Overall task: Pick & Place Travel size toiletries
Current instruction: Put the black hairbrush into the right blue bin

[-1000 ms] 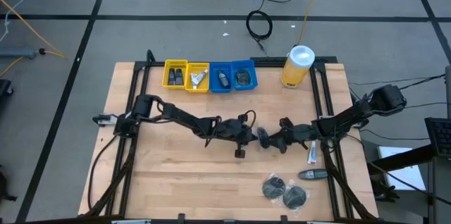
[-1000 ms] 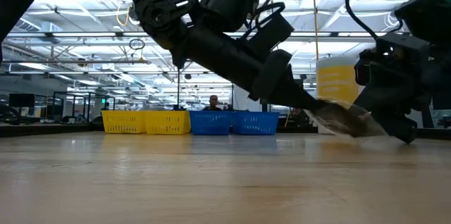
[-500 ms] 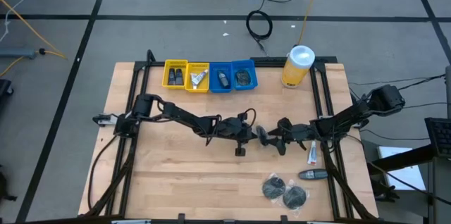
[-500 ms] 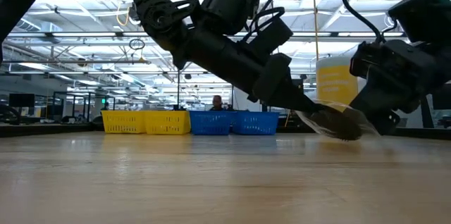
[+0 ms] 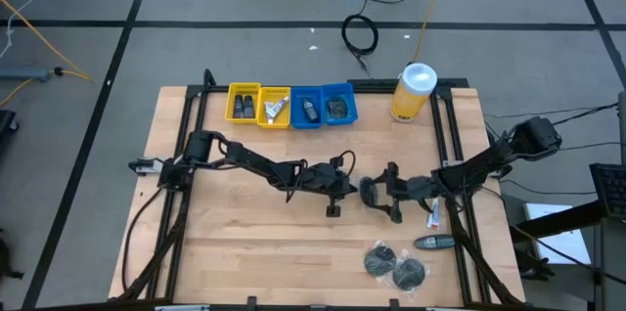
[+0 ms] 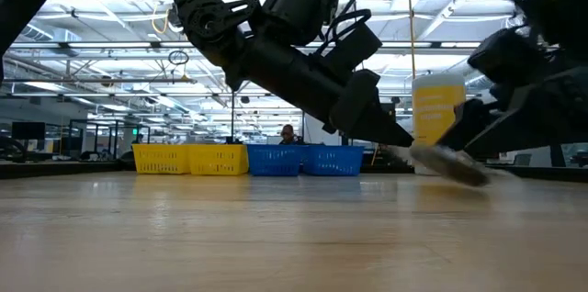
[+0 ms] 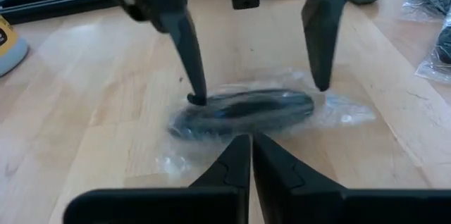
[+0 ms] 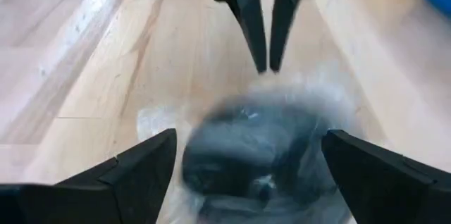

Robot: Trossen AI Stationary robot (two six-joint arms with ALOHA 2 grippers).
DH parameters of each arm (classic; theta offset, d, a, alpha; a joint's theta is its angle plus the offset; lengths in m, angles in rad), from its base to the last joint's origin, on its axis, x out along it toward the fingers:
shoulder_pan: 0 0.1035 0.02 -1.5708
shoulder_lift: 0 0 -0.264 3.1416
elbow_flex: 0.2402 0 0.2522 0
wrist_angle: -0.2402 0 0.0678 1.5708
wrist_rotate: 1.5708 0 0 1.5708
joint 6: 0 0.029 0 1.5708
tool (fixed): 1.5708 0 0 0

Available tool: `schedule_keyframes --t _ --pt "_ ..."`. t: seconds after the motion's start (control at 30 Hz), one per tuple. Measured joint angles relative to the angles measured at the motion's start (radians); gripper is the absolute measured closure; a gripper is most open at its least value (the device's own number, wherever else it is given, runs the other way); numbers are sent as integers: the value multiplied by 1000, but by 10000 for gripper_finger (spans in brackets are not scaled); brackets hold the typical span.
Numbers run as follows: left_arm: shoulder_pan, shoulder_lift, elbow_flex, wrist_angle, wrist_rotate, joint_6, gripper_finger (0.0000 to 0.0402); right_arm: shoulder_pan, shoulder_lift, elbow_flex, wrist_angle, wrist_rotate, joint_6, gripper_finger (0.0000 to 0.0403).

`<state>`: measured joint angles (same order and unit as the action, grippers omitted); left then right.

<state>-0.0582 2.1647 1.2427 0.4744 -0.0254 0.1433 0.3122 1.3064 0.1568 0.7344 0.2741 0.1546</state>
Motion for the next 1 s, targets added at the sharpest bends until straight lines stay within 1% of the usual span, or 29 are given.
schedule_keyframes --t 0.13,0.23,0.3,0.33,0.4,0.5,0.57,0.63,0.7,0.77,0.83,0.9,1.0 --pt "0 0 0 -2 0 -7 381 77 0 45 -53 94 -97 63" --pt "0 0 0 -8 0 -22 391 133 0 105 -170 164 -141 64" --pt "0 0 0 -28 0 -26 398 161 -7 156 -283 202 -120 64" --pt "0 0 0 -38 0 -26 399 169 -15 186 -358 205 -79 64" --pt "-5 0 0 -60 7 -17 396 175 -48 247 -540 209 62 64" --pt "-10 7 0 -56 82 5 394 170 -111 323 -808 214 336 64" --pt "-10 9 0 -50 136 5 399 154 -155 340 -938 174 498 64" --pt "-11 9 1 -44 138 5 399 134 -194 327 -1006 114 632 64" --pt "-7 9 1 -37 109 5 396 111 -224 285 -985 46 741 64" --pt "1 9 1 -25 100 2 399 87 -244 220 -895 -12 820 64" --pt "8 9 1 -25 105 4 400 60 -251 137 -738 -64 883 64" --pt "15 21 2 -20 104 2 397 32 -254 47 -545 -97 943 65" --pt "22 32 1 -27 104 -10 400 -3 -245 -62 -311 -113 1022 65"
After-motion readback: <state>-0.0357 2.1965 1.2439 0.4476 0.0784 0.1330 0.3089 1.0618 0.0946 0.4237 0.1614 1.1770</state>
